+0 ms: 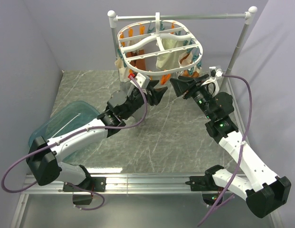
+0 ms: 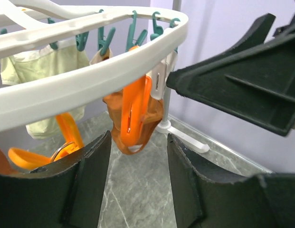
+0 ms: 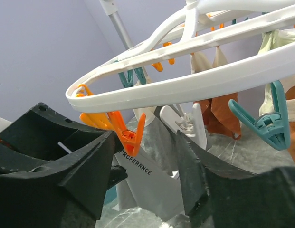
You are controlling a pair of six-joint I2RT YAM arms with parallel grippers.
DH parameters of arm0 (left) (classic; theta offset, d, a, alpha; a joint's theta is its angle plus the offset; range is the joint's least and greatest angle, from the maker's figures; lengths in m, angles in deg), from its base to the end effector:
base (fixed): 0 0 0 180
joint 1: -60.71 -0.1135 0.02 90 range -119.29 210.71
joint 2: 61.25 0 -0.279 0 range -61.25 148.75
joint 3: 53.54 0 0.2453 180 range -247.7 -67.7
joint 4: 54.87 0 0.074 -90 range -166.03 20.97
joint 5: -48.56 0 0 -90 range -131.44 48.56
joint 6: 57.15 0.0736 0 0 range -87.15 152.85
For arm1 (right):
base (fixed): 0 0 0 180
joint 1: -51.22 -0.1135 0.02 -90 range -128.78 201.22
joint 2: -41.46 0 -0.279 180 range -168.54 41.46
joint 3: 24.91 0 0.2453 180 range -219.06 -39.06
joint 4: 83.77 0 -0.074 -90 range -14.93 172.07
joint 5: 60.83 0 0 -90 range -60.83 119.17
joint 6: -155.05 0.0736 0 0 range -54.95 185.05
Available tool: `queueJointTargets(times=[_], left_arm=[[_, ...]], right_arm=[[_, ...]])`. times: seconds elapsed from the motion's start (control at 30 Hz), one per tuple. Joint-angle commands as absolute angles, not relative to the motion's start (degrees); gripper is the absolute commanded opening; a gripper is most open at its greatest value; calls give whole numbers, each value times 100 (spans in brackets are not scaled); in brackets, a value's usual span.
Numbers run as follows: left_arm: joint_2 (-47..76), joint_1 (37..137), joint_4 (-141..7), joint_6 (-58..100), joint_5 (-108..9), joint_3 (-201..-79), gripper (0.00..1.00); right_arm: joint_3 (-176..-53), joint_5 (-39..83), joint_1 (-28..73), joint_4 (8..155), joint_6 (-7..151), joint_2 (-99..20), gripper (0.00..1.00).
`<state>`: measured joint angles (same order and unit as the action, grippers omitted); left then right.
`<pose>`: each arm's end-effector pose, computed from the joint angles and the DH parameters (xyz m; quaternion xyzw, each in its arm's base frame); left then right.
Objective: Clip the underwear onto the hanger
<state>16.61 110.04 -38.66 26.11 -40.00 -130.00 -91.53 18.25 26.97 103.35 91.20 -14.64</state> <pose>0.2290 -0.2637 0.4180 0.2123 0.5720 -0.3656 0.7029 0.2176 0.1133 0.4342 -0.0670 0.5888 0.3929 0.7031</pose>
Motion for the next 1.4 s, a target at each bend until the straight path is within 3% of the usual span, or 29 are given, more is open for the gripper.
queueJointTargets(times=[0.0,0.17,0.4,0.83,1.23,1.37], left_arm=[[1706,11037,-3457,2617,-3792,-13300,56],[1785,11037,-3317,2661,-3862,-13300,52],[1829,11029,-3133,2670,-4100,-13256,42],[2066,11037,-3106,2801,-4100,-13370,46],[2066,11037,-3044,2845,-4258,-13371,22],[2014,11029,-3062,2837,-4328,-13318,19]], right_arm=[[-9470,1889,2653,10352,9098,-1339,63],[-9522,1827,2661,10299,9097,-1374,71],[-9583,1634,2653,10483,9422,-1611,72],[-9725,1537,2653,10510,9713,-1875,73],[-9830,1502,2644,10474,9730,-2024,75],[-9900,1484,2626,10501,9748,-2094,75]])
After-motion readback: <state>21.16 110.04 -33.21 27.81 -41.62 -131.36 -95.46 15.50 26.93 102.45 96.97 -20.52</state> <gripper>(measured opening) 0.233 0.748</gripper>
